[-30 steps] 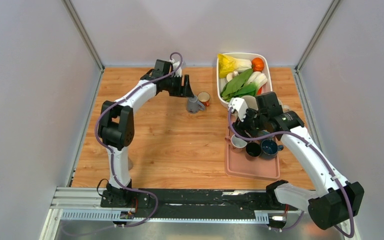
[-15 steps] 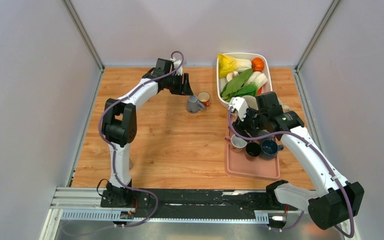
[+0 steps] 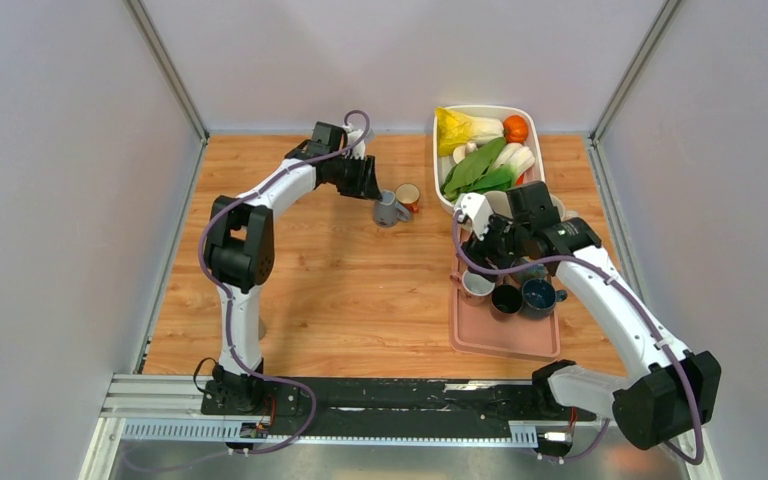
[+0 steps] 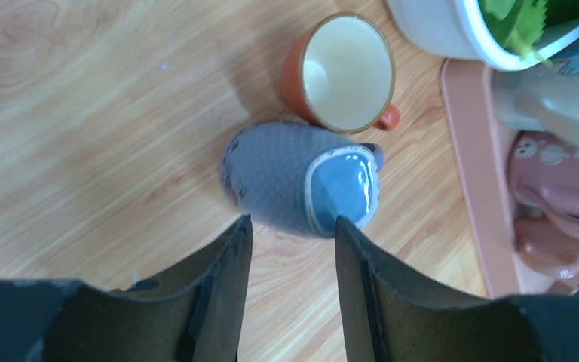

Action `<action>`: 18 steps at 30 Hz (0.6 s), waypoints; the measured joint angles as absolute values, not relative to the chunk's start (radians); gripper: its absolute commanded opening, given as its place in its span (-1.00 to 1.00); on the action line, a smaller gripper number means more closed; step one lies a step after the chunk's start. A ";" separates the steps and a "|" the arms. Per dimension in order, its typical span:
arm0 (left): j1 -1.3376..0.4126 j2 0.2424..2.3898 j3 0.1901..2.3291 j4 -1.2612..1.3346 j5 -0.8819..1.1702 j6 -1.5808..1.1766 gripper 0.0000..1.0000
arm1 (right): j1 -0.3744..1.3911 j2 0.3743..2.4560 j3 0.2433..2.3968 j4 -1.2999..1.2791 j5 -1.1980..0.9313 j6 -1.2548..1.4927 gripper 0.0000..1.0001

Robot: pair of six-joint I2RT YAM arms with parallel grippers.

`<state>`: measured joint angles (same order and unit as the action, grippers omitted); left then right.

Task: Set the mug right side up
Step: Move the cup to the center of the board.

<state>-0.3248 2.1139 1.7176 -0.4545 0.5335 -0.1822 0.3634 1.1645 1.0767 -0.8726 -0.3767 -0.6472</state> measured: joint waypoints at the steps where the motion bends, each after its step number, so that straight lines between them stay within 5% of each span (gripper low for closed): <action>1: -0.325 2.114 1.710 -0.462 0.533 -0.176 0.02 | 0.363 1.171 1.077 -0.871 -0.380 -0.647 0.32; 18: -0.308 1.890 1.428 -0.574 0.553 -0.157 0.00 | 0.471 1.326 1.186 -0.810 -0.425 -0.661 0.33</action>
